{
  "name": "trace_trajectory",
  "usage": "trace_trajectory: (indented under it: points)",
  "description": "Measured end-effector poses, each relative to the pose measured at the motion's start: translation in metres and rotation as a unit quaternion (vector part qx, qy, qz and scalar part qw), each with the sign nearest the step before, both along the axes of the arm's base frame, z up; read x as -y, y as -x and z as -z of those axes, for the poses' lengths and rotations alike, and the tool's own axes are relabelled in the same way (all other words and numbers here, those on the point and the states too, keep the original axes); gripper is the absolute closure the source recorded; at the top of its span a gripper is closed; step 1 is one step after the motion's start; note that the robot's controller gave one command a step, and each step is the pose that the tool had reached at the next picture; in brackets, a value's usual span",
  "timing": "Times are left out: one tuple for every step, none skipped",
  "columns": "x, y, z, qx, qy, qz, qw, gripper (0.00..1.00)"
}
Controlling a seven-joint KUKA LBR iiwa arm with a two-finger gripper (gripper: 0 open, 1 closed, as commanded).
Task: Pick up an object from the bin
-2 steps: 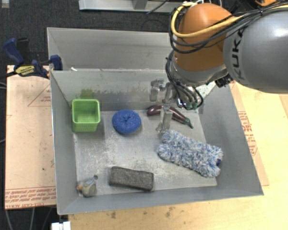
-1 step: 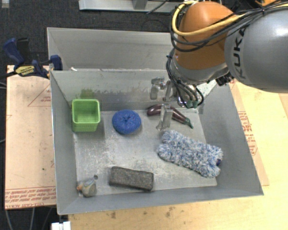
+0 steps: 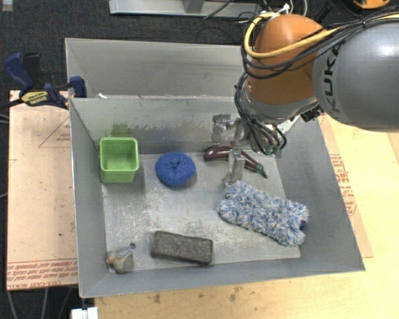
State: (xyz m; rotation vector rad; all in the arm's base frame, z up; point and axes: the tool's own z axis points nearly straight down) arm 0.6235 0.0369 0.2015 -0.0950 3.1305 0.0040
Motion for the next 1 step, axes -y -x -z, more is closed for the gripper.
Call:
trace_trajectory:
  points:
    - [0.0290, 0.0234, 0.0322, -0.0053, 0.001, 0.002, 1.0000, 0.00]
